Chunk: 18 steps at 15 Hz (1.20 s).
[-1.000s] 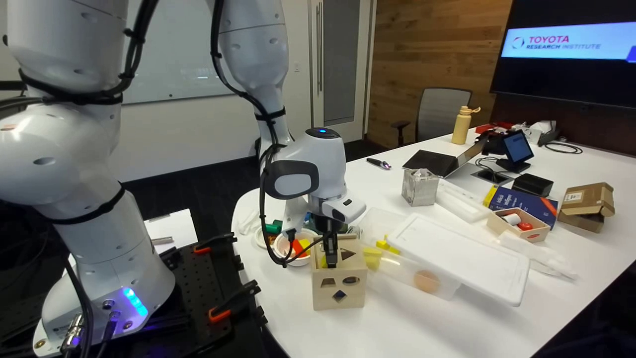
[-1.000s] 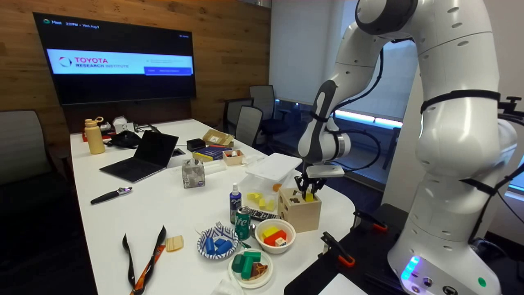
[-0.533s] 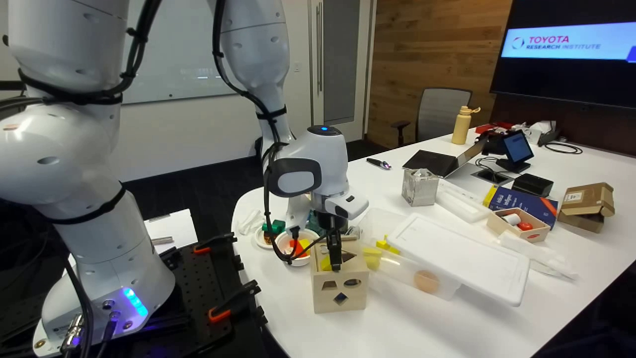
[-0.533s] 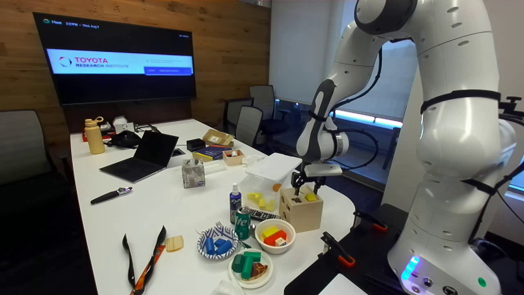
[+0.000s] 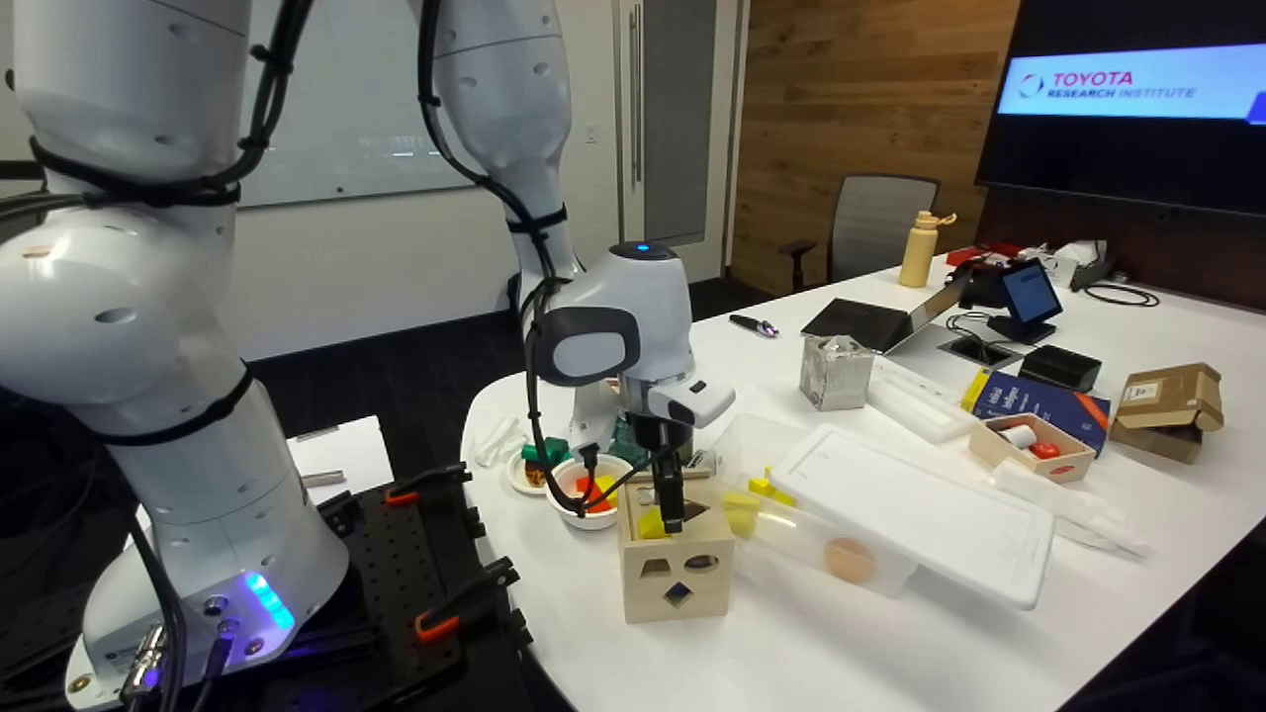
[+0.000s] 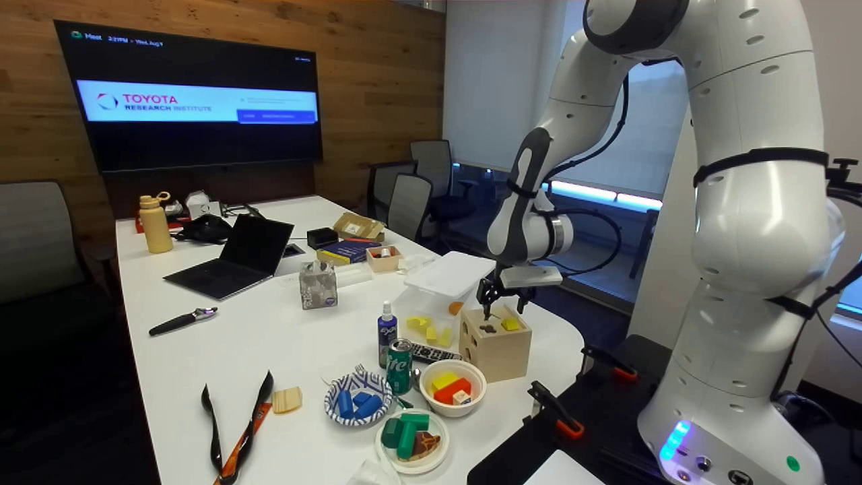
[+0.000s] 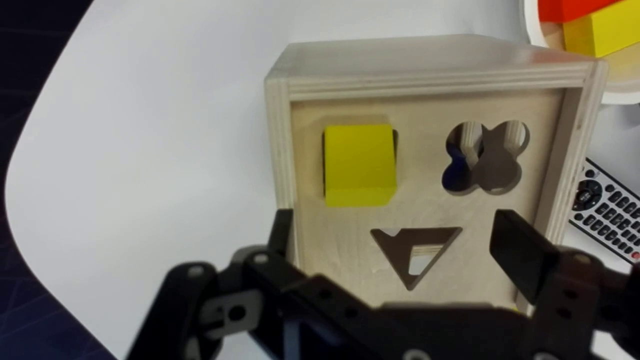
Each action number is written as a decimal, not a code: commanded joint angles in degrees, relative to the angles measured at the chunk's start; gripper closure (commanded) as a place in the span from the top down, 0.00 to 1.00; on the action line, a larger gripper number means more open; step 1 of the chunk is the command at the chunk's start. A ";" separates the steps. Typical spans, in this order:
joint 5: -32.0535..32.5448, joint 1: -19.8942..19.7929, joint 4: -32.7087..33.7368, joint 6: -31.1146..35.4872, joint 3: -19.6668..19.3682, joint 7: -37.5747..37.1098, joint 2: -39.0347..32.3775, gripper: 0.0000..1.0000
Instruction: Put one blue block and one yellow block in the wooden toy box.
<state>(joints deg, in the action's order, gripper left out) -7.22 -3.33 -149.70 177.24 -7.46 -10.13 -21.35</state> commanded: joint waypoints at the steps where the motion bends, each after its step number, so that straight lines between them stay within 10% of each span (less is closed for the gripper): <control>1: -0.75 -2.00 -1.56 -0.34 2.24 1.30 1.89 1.00; 4: -0.67 -1.97 -2.03 -0.58 2.54 0.99 2.40 1.00; 5: -0.64 -1.91 -2.15 -0.85 2.49 0.93 2.55 0.75; 14: -1.11 -2.97 -4.28 -0.72 3.26 0.78 3.50 0.11; 18: -0.89 -2.37 -5.25 -0.85 2.85 0.66 4.86 0.09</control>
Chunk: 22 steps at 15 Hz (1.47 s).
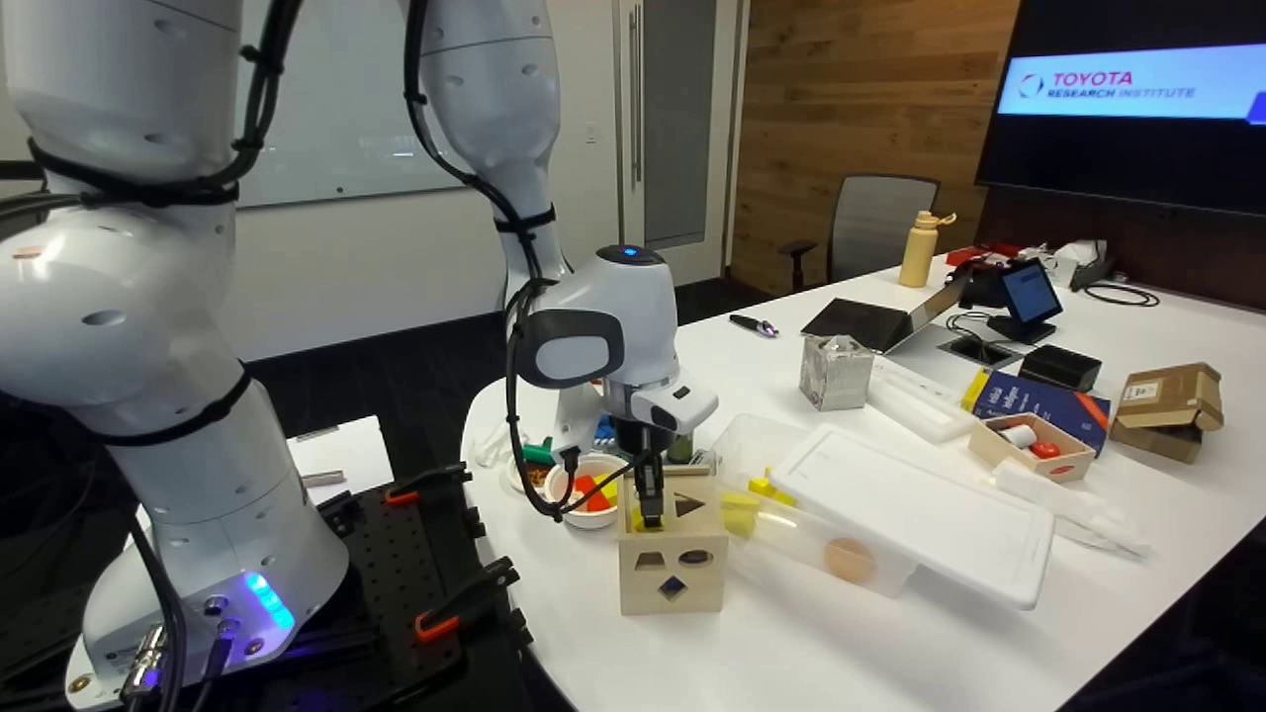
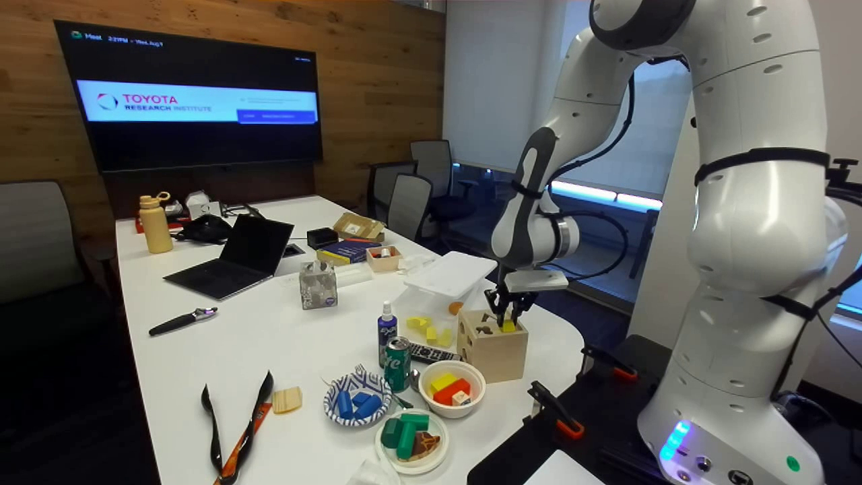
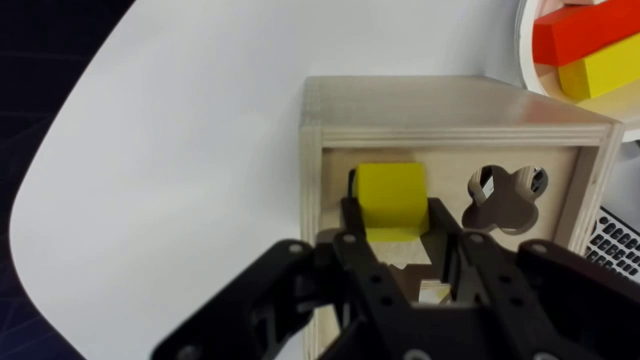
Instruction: Put one blue block and one yellow block in the wooden toy box.
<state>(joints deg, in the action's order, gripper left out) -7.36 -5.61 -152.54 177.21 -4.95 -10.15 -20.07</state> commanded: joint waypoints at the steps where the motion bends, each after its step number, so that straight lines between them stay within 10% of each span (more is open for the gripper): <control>1: -0.98 -0.97 -2.65 -1.10 1.18 1.11 4.28 0.09; 13: -11.08 -24.53 4.11 -14.88 18.57 15.62 3.45 0.09; 22: -13.06 -14.10 12.76 -31.53 6.95 18.64 1.22 0.09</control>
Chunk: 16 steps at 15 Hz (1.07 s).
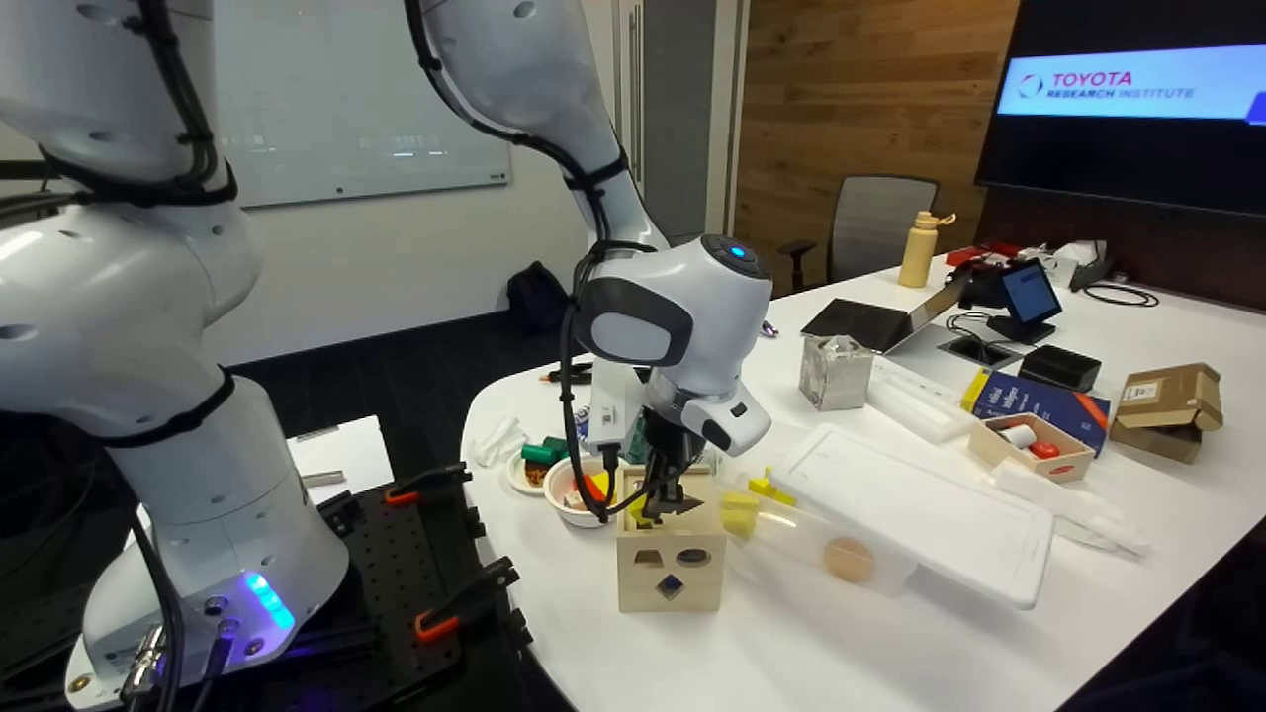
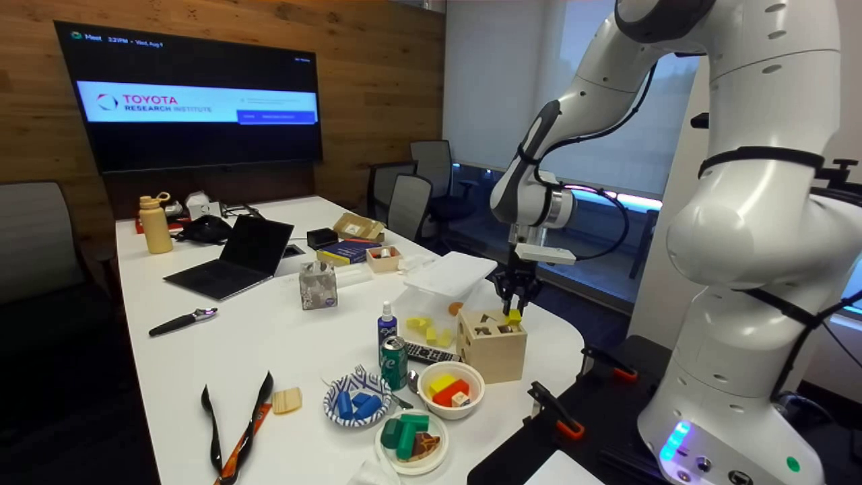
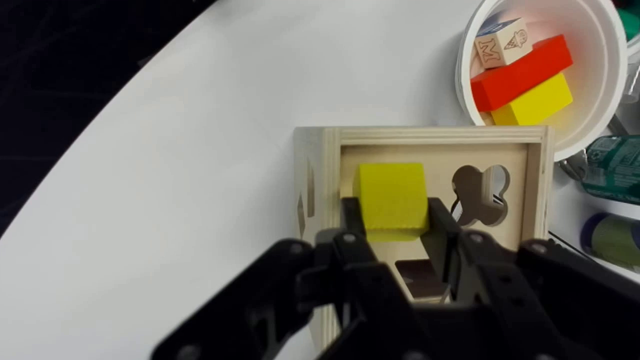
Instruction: Put one blue block and one yellow block in the wooden toy box.
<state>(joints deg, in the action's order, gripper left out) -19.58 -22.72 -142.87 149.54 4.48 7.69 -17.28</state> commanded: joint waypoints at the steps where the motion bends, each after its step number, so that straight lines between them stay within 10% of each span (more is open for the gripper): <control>1: -0.61 3.78 4.19 -4.79 -3.14 0.58 -2.46 0.09; 16: 0.71 6.68 13.05 -13.51 -6.00 -0.66 -9.77 0.09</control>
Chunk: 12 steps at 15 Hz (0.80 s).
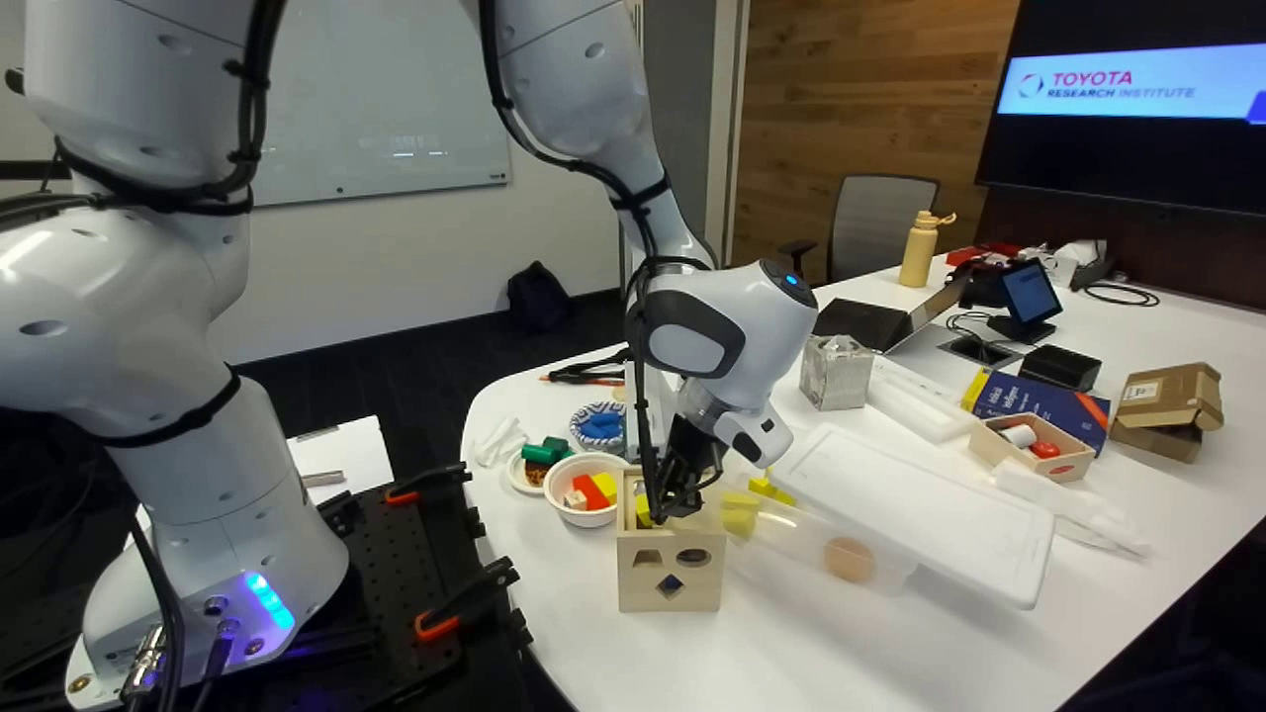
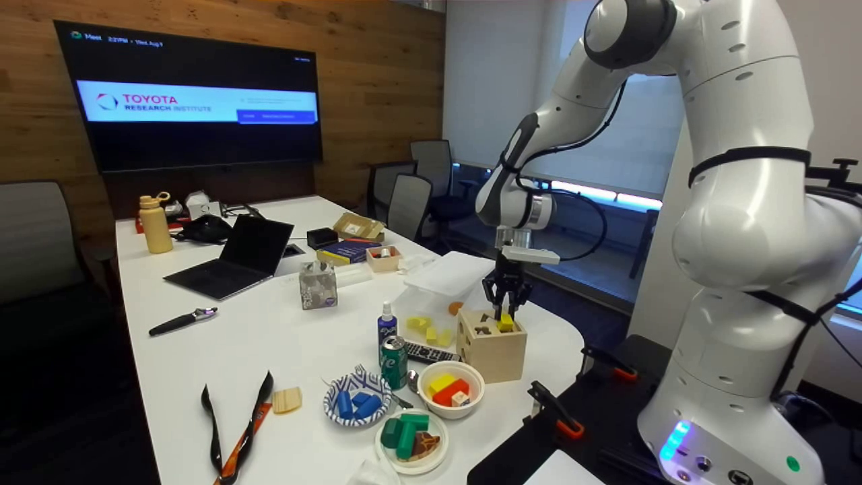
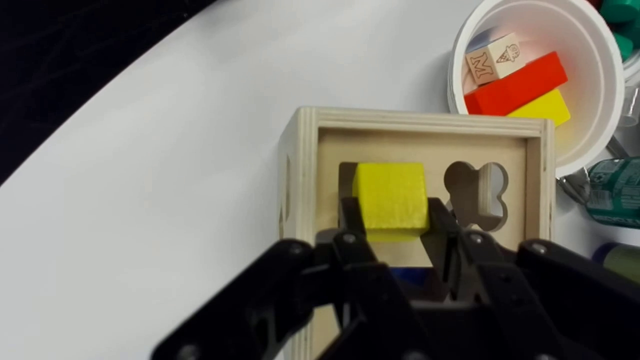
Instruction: Put one blue block and one yellow block in the wooden toy box.
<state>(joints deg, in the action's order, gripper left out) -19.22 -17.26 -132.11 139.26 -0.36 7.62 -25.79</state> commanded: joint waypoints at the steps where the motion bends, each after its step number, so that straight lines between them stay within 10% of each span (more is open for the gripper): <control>1: 0.46 1.25 2.74 -3.99 -1.29 -0.68 -1.50 0.09; 12: 1.76 3.06 2.93 -6.72 -3.20 -3.23 -1.11 0.09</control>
<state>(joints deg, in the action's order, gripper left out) -19.01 -16.14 -129.85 134.16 -1.92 7.20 -27.27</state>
